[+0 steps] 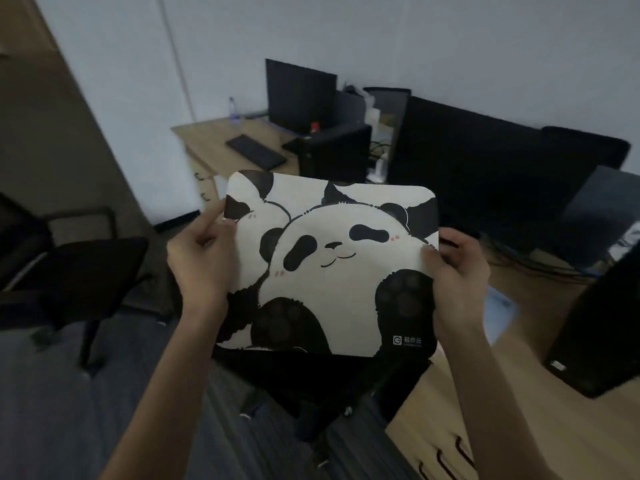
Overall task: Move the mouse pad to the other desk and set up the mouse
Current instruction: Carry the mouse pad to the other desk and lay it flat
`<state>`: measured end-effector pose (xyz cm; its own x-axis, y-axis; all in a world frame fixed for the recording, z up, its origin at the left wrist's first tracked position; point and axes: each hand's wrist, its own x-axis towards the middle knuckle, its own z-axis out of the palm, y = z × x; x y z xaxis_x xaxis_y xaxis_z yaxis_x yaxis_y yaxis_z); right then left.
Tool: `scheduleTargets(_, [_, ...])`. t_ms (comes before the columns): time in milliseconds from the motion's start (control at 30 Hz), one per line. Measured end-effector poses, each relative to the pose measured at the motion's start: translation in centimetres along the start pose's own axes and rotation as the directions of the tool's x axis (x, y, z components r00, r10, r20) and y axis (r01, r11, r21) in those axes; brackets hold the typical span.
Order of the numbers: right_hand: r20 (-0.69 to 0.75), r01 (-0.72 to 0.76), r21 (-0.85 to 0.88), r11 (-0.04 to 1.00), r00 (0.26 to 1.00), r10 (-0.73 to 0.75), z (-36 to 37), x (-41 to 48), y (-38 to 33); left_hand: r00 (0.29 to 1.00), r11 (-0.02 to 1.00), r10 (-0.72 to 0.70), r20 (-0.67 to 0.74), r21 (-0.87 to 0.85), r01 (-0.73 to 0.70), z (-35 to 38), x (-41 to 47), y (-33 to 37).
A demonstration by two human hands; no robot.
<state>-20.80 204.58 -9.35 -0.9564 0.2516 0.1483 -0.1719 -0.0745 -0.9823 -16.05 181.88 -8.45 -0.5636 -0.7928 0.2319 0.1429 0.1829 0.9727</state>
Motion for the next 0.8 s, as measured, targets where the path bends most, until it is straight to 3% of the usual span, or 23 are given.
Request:
scheduleTargets(200, [0.207, -0.043, 0.053, 0.998, 0.978, 0.031, 14.9, -5.5, 0.2, 0.982, 0.998, 0.031, -0.187, 0.057, -0.021, -13.3, 7.1, -0.8])
scheduleTargets(433, [0.302, -0.083, 0.111, 0.990, 0.952, 0.046, 32.2, -12.2, 1.8, 0.953, 0.994, 0.037, -0.302, 0.105, -0.005, -27.2, 17.9, -2.5])
scheduleTargets(800, [0.410, -0.071, 0.124, 0.990, 0.912, 0.014, 54.0, -12.3, 5.1, 0.924, 0.995, 0.006, -0.383, 0.094, 0.032, -36.0, 35.8, -7.9])
